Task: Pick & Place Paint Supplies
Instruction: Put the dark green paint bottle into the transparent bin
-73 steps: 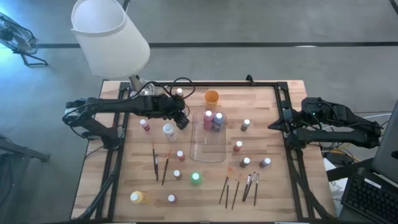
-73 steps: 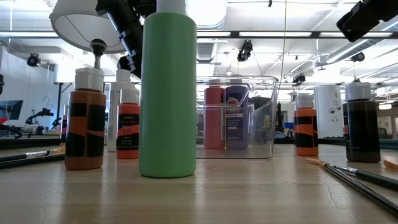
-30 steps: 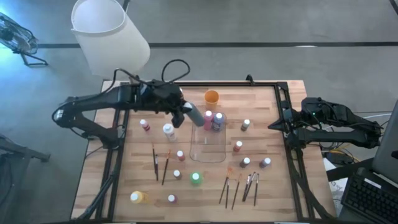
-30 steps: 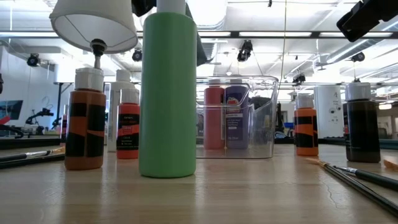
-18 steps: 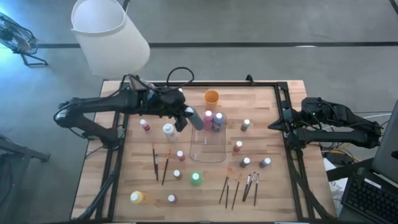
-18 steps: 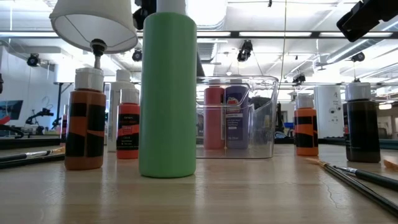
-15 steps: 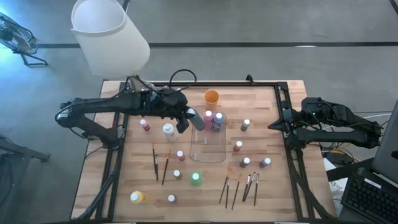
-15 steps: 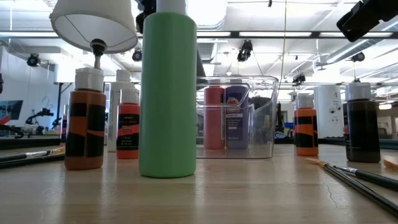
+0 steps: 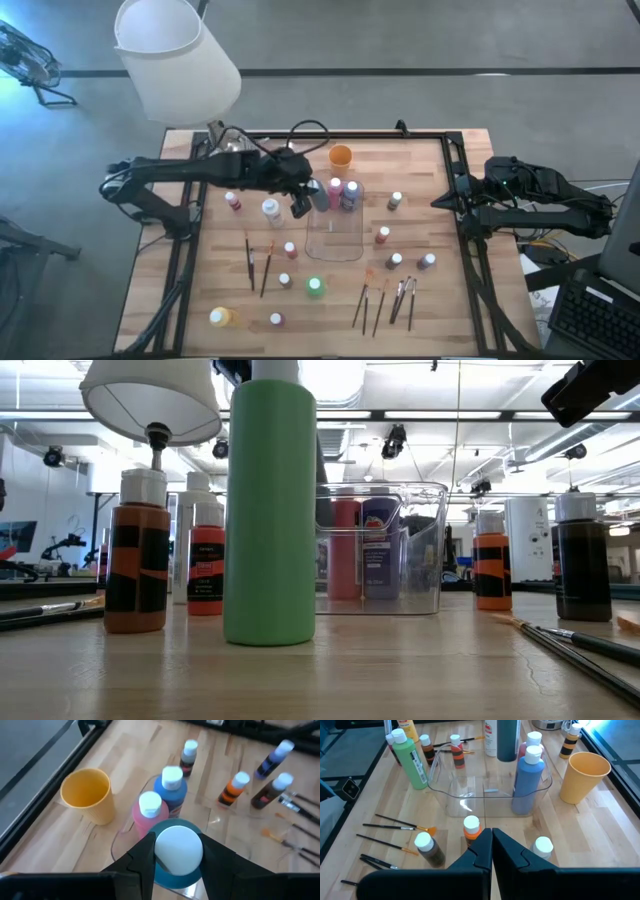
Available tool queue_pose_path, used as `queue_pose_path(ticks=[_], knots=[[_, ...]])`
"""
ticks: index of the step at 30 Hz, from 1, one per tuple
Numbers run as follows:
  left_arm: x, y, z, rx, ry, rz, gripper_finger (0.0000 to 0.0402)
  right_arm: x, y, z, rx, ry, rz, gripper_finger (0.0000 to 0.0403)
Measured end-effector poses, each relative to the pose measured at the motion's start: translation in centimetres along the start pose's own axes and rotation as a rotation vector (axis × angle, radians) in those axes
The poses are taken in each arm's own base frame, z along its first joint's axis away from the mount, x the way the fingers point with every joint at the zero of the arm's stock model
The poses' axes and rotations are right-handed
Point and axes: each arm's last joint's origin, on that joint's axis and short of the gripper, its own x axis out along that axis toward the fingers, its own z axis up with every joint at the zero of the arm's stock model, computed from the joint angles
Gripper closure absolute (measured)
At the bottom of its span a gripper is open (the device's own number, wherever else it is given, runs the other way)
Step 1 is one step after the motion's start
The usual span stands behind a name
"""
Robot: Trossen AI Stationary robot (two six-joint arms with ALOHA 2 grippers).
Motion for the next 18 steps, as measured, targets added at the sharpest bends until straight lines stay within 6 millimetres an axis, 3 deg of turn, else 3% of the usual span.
queue_pose_path(ticks=[18], knots=[[4.6, -0.2, -1.2, 0.106, 0.102, 0.076, 0.0275, 0.0, 0.0, 0.0, 0.0, 0.0, 0.0, 0.0394]])
